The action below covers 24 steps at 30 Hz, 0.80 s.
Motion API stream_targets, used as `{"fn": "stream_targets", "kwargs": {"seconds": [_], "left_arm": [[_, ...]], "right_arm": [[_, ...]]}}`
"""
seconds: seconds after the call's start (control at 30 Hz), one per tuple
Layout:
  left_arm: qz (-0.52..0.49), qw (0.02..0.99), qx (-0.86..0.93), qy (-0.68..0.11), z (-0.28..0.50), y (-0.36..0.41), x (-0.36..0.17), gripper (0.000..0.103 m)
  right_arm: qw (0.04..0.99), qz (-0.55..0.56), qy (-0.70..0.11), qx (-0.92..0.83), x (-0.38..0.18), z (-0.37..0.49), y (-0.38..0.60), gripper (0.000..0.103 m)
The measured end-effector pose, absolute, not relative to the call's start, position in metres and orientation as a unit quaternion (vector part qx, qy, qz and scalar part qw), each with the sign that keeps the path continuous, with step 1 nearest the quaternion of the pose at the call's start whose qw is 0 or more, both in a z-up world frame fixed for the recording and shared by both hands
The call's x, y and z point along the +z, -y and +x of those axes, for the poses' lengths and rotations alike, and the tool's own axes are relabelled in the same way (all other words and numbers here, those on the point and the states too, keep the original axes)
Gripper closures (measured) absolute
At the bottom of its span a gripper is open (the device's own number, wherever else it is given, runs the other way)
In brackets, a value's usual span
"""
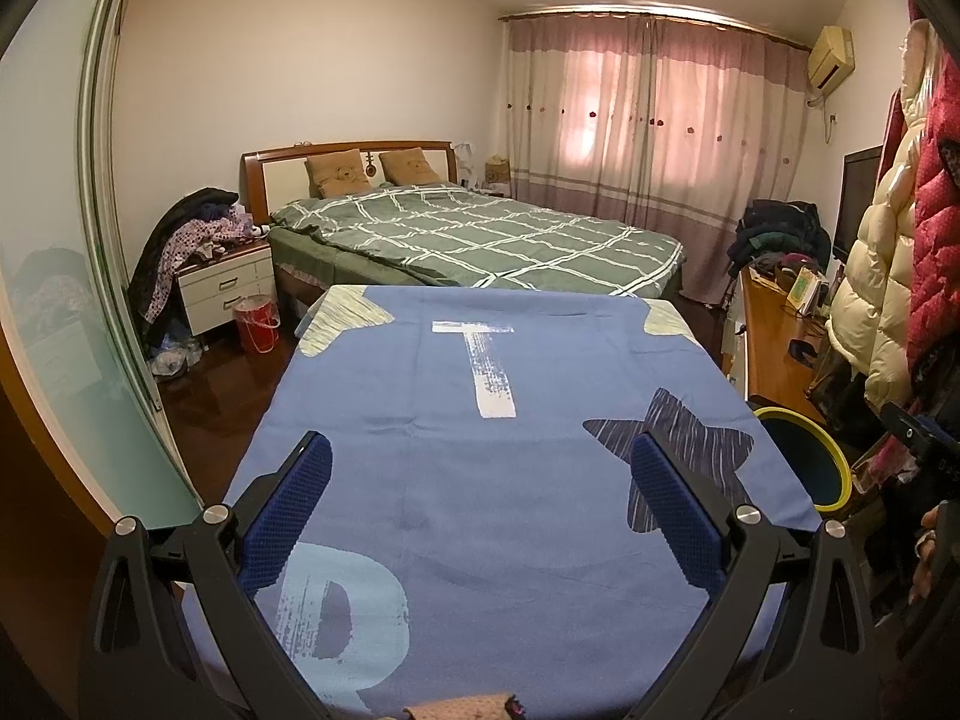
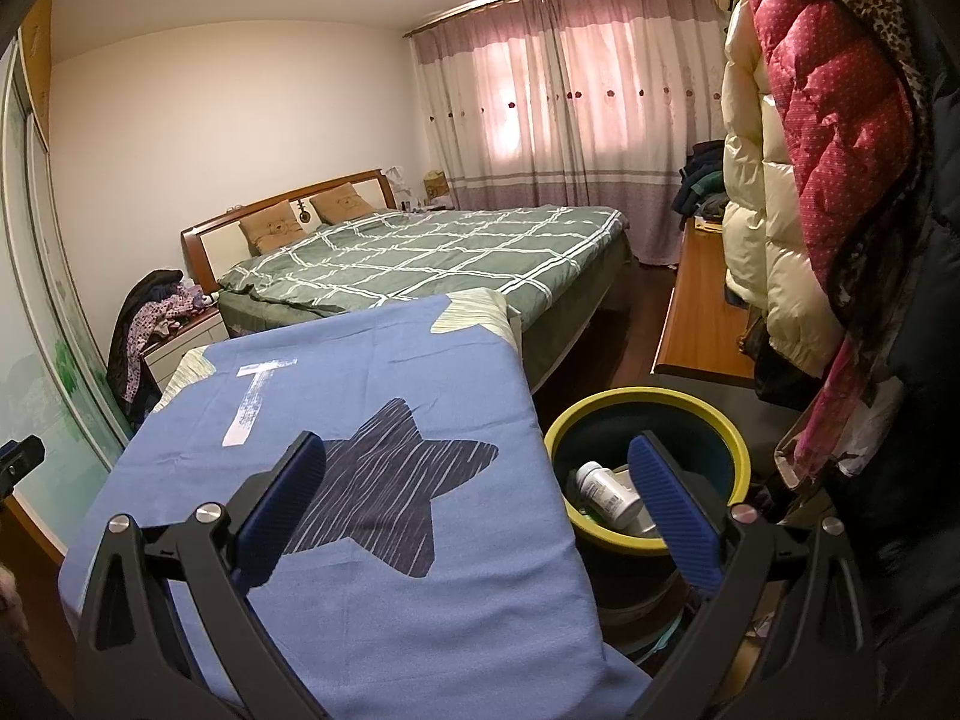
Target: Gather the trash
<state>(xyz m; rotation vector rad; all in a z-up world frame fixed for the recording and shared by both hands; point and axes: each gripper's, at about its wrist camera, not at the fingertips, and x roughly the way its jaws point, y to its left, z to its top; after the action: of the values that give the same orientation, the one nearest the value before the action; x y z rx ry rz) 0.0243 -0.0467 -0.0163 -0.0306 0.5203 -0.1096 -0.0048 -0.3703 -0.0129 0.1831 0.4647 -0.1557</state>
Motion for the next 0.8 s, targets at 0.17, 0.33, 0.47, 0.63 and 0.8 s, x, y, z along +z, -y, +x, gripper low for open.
{"fn": "stream_targets", "kwargs": {"seconds": [0.17, 0.33, 0.47, 0.63, 0.8], "left_arm": [[-0.015, 0.965, -0.053, -0.256, 0.0237, 0.0473, -0.0162, 0.005], [-0.015, 0.965, -0.055, -0.257, 0.0242, 0.0462, -0.0156, 0.005], [-0.014, 0.965, -0.055, -0.258, 0.0245, 0.0473, -0.0154, 0.005], [-0.017, 0.964, -0.056, -0.261, 0.0280, 0.0462, -0.0160, 0.005], [-0.015, 0.963, -0.055, -0.265, 0.0319, 0.0465, -0.0168, 0.005]], "right_arm": [[0.966, 0.091, -0.230, -0.077, -0.0129, -0.0047, 0.3704, 0.007], [0.966, 0.091, -0.232, -0.076, -0.0149, -0.0048, 0.3689, 0.007], [0.965, 0.091, -0.232, -0.077, -0.0148, -0.0046, 0.3689, 0.007], [0.965, 0.091, -0.234, -0.075, -0.0184, -0.0048, 0.3661, 0.007], [0.964, 0.092, -0.236, -0.074, -0.0210, -0.0002, 0.3673, 0.007]]}}
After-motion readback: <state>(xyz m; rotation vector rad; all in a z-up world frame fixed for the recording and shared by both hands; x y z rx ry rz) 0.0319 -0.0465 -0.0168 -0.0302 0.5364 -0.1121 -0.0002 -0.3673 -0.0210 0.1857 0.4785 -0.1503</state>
